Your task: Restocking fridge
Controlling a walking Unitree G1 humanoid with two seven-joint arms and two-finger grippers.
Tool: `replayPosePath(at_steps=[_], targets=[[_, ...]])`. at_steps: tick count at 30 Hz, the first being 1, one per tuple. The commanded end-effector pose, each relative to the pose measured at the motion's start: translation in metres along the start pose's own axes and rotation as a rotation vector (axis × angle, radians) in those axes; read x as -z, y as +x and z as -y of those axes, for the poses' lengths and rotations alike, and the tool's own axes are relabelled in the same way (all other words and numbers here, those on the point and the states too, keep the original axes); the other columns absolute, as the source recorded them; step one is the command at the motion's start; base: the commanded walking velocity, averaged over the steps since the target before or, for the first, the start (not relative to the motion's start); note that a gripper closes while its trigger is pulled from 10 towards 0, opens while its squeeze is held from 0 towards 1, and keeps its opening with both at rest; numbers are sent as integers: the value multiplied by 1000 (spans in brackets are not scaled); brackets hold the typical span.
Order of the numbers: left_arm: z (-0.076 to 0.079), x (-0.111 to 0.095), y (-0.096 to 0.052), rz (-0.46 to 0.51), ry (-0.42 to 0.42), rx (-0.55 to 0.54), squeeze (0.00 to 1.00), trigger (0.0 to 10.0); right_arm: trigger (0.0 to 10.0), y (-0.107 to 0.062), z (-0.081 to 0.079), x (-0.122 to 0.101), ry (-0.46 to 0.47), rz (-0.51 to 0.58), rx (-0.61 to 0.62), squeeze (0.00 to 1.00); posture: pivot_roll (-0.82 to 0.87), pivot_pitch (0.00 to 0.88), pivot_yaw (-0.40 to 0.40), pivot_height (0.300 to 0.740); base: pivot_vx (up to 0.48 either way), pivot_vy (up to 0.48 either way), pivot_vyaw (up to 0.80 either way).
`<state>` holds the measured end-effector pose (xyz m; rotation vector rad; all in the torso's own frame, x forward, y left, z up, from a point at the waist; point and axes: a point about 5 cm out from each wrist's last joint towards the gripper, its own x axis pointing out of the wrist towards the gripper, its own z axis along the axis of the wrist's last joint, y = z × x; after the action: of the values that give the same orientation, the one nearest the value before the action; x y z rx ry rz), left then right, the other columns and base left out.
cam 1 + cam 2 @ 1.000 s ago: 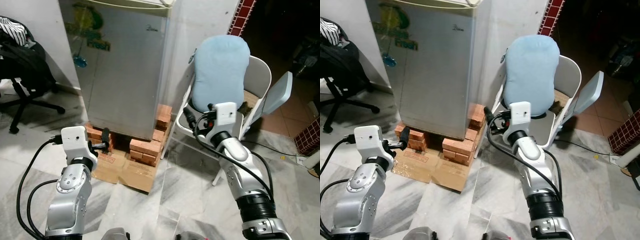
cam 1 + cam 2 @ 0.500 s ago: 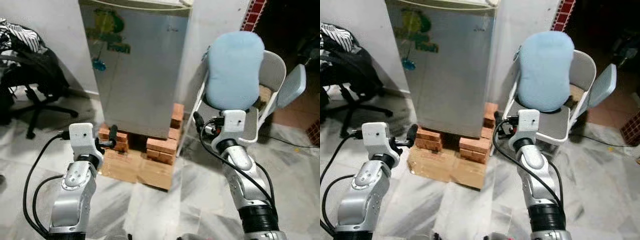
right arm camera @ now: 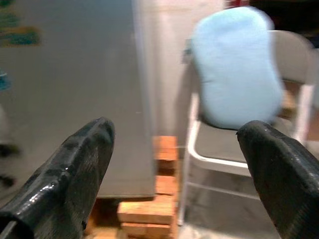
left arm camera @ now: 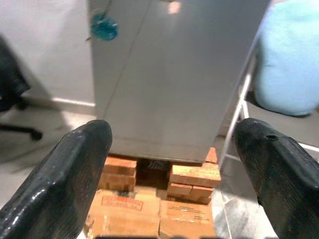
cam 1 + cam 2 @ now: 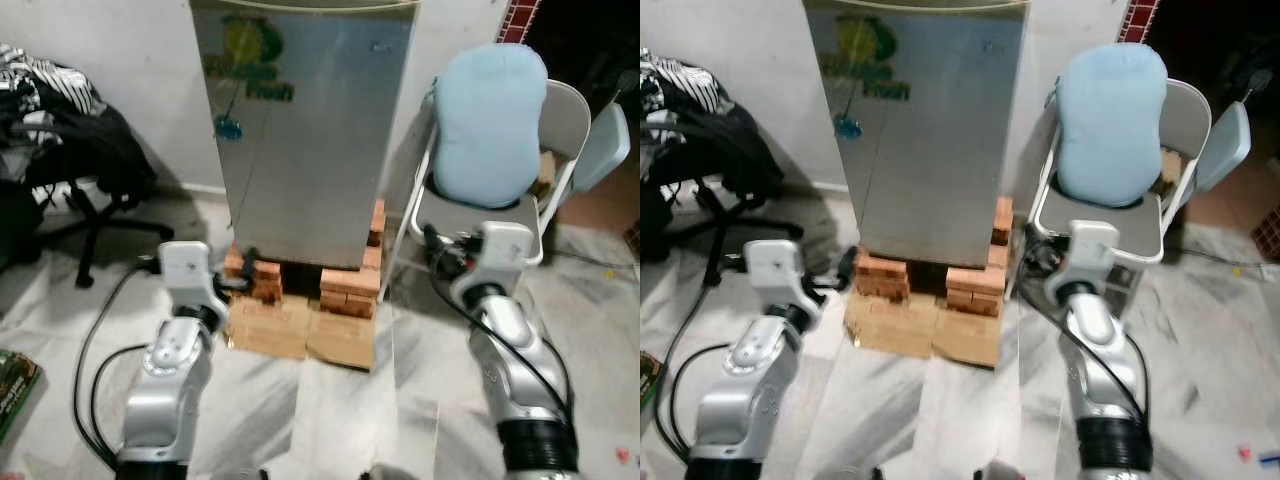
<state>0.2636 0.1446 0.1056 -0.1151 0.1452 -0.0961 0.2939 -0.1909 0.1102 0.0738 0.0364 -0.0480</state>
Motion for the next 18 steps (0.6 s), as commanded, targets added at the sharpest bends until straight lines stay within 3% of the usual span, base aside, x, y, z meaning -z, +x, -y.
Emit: replayPosePath(at_steps=[1, 14, 18], targets=[[-8, 0, -2, -1, 18, -23, 0, 10000, 10000, 2, -8, -7, 17, 27, -1, 0, 23, 0, -20, 740, 0, 480, -800], [-7, 0, -2, 0, 21, -15, 0, 10000, 10000, 0, -5, -7, 30, 30, 44, 0, 24, 0, -21, 740, 0, 420, -800], [-7, 1, -3, -3, 34, -9, 0, 10000, 10000, 1, -5, -7, 35, 30, 46, 0, 26, 0, -23, 740, 0, 0, -800]])
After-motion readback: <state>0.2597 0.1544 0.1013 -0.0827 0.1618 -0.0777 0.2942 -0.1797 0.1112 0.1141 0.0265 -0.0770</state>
